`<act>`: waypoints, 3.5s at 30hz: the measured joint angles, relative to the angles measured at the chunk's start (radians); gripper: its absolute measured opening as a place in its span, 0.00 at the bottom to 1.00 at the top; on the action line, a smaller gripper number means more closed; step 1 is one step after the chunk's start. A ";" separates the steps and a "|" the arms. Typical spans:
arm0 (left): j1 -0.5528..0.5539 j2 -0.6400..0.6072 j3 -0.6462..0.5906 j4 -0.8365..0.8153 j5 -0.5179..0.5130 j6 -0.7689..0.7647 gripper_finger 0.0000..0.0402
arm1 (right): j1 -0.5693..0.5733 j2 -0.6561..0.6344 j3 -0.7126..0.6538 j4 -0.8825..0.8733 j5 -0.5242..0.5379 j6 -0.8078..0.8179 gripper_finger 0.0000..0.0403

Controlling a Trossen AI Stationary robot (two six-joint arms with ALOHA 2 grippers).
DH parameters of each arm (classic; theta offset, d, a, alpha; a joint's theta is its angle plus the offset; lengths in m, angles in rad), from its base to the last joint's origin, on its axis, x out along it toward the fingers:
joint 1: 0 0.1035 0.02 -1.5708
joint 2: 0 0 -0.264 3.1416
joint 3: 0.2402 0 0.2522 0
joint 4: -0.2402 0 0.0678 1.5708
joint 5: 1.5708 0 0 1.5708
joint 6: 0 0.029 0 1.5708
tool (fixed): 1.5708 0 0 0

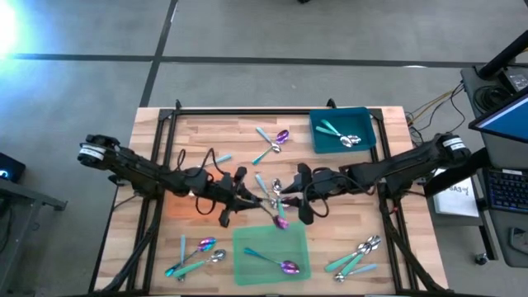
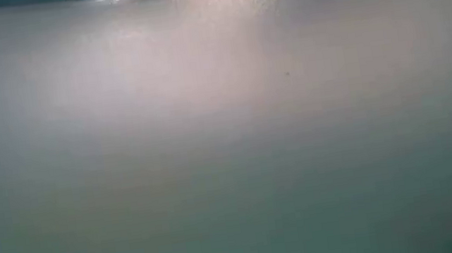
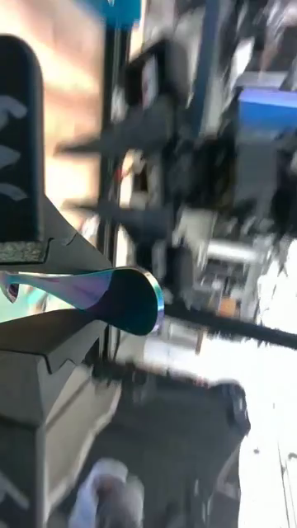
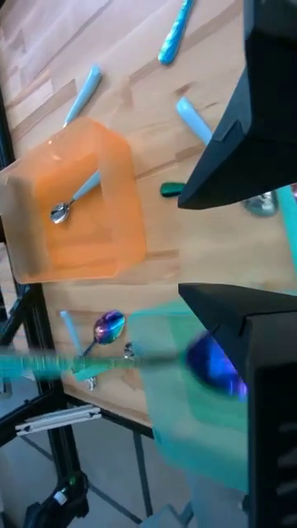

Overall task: Sort silverware by color (type)
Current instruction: Put the middle left purple spoon into the green bin, then put the bottom left blue spoon into the orange bin

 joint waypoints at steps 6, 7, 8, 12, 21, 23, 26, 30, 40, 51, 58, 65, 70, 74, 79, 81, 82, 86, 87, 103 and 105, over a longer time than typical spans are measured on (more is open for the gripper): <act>-0.026 0.000 0.135 -0.329 0.113 -0.107 0.09 | 0.003 -0.051 0.000 -0.044 0.000 0.109 0.34; -0.038 0.000 0.158 -0.383 0.113 -0.102 0.09 | 0.005 -0.051 0.000 -0.048 -0.001 0.122 0.33; -0.050 0.000 0.180 -0.429 0.112 -0.092 0.09 | 0.007 -0.051 0.000 -0.054 -0.003 0.136 0.33; -0.091 0.027 0.250 -0.513 0.110 -0.062 0.09 | 0.023 -0.041 0.000 -0.085 -0.003 0.153 0.31; -0.152 0.141 0.310 -0.453 0.104 -0.044 0.09 | 0.076 -0.017 0.000 -0.143 -0.003 0.270 0.31; -0.160 0.168 0.309 -0.423 0.104 -0.026 0.09 | 0.090 -0.015 0.000 -0.163 -0.003 0.297 0.30; -0.168 0.191 0.310 -0.386 0.104 -0.015 0.09 | 0.111 -0.015 -0.001 -0.171 -0.002 0.332 0.30; -0.171 0.201 0.310 -0.398 0.105 -0.008 0.11 | 0.135 -0.015 -0.001 -0.173 0.000 0.351 0.30; -0.176 0.196 0.310 -0.390 0.108 0.041 0.34 | 0.147 -0.015 -0.001 -0.190 0.001 0.367 0.30; -0.177 0.083 0.310 -0.666 0.211 -0.015 0.25 | 0.146 -0.015 -0.001 -0.284 -0.007 0.420 0.30; -0.212 -0.062 0.310 -1.185 0.209 -0.284 0.25 | 0.146 -0.015 -0.001 -0.322 -0.003 0.438 0.30; -0.402 -0.110 0.309 -1.507 0.027 -0.590 0.25 | 0.146 -0.015 -0.001 -0.321 0.001 0.427 0.30; -0.491 -0.121 0.309 -1.706 -0.179 -0.970 0.25 | 0.146 -0.015 -0.001 -0.321 0.002 0.403 0.30; -0.537 -0.120 0.307 -1.796 -0.178 -1.206 0.25 | 0.146 -0.015 -0.001 -0.321 0.002 0.390 0.30; -0.579 -0.119 0.278 -1.800 -0.158 -1.386 0.25 | 0.146 -0.015 -0.001 -0.320 0.002 0.374 0.30; -0.597 -0.119 0.261 -1.789 -0.156 -1.450 0.25 | 0.146 -0.015 -0.001 -0.321 0.002 0.374 0.30; -0.606 -0.118 0.254 -1.787 -0.155 -1.480 0.25 | 0.146 -0.015 -0.001 -0.321 0.002 0.374 0.30; -0.645 -0.117 0.236 -1.781 -0.156 -1.593 0.25 | 0.146 -0.015 -0.002 -0.327 0.002 0.368 0.30; -0.656 -0.117 0.232 -1.781 -0.156 -1.627 0.25 | 0.146 -0.015 -0.002 -0.328 0.002 0.361 0.30; -0.755 -0.117 0.100 -1.609 -0.154 -2.020 0.25 | 0.146 -0.015 -0.005 -0.353 0.001 0.287 0.30; -0.755 -0.117 0.090 -1.607 -0.151 -2.034 0.25 | 0.146 -0.015 -0.005 -0.354 0.001 0.279 0.30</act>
